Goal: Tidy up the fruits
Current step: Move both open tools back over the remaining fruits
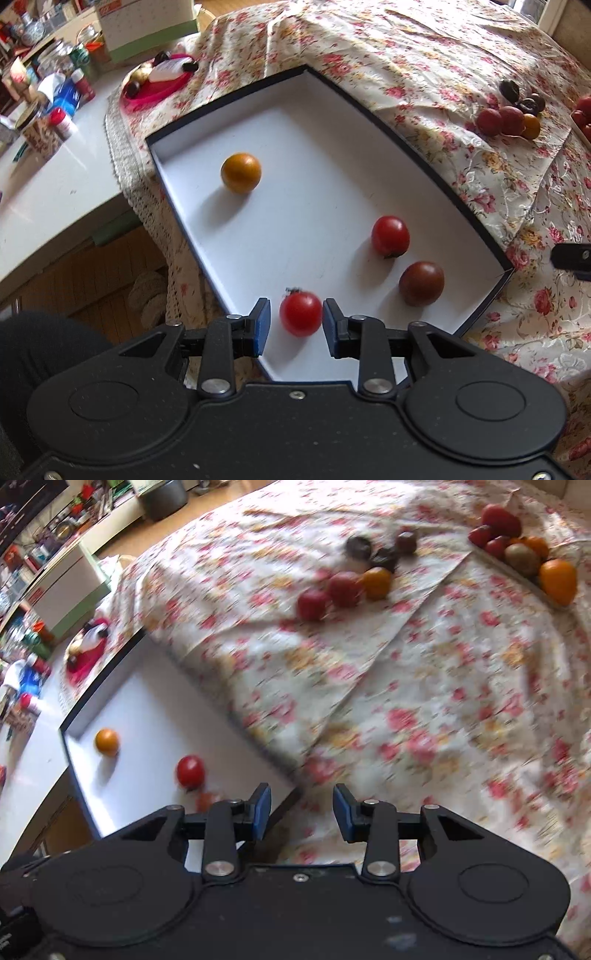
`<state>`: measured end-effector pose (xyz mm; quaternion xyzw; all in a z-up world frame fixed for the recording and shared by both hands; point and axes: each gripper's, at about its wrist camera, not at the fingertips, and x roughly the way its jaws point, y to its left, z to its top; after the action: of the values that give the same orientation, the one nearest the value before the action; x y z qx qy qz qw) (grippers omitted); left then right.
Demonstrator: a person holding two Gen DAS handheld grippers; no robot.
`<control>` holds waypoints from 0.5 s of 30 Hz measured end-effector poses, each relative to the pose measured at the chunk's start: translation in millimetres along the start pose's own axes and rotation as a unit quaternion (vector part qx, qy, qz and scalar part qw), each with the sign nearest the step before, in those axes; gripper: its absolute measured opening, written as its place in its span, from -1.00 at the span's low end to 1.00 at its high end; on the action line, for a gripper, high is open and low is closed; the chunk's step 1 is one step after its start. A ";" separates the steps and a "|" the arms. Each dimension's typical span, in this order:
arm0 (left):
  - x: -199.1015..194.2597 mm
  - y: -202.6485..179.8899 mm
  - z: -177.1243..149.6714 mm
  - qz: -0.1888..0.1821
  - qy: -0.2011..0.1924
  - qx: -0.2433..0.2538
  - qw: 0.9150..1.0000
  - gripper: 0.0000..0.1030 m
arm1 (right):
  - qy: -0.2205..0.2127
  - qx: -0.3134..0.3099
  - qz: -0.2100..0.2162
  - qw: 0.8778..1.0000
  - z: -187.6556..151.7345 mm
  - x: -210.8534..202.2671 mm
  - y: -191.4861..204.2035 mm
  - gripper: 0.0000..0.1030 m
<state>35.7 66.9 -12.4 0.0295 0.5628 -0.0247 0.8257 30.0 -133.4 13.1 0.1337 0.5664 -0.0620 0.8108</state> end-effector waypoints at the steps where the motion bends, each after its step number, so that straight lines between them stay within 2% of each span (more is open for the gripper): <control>1: -0.7 -3.5 4.1 -0.001 -0.003 0.006 1.000 -0.22 | -0.003 0.005 -0.005 1.000 5.6 -1.5 -6.4 -0.21; 9: -4.9 -33.2 45.6 -0.019 -0.023 0.049 0.998 -0.22 | -0.032 0.050 -0.061 0.996 60.6 -6.3 -59.9 -0.21; 15: -2.7 -57.0 81.5 -0.029 -0.029 0.067 0.997 -0.22 | -0.039 0.070 -0.062 0.995 110.6 1.7 -84.9 -0.21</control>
<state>106.1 3.8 18.7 0.0676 0.5366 -0.0869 0.8366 108.9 -246.3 34.7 0.1525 0.5360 -0.1568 0.8154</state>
